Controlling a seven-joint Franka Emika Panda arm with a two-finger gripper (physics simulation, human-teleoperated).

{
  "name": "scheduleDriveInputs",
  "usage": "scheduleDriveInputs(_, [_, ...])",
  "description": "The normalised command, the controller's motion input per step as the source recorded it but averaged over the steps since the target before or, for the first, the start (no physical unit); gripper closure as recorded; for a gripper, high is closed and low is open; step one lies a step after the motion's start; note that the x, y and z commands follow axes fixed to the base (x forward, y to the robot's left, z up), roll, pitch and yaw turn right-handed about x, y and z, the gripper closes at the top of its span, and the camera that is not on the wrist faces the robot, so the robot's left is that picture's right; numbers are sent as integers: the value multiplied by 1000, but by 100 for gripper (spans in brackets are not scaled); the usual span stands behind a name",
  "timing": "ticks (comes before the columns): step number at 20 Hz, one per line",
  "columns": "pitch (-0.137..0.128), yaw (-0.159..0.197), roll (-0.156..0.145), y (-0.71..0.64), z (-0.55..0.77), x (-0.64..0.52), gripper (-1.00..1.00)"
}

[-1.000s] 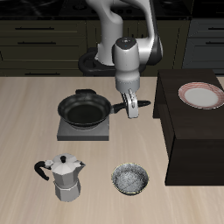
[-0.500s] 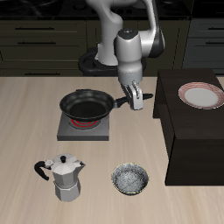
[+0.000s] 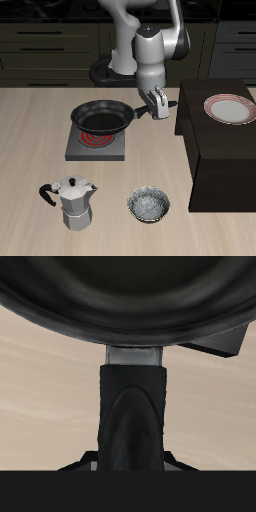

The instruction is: Place the frypan on the top layer of the shelf

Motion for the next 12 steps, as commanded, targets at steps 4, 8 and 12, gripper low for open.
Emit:
scheduleDriveInputs(4, [-5, 61, -27, -51, 275, -20, 100])
scheduleDriveInputs(8, [-2, 57, -14, -17, 161, -5, 100])
scheduleDriveInputs(12, [4, 140, 10, 31, 158, 78, 100])
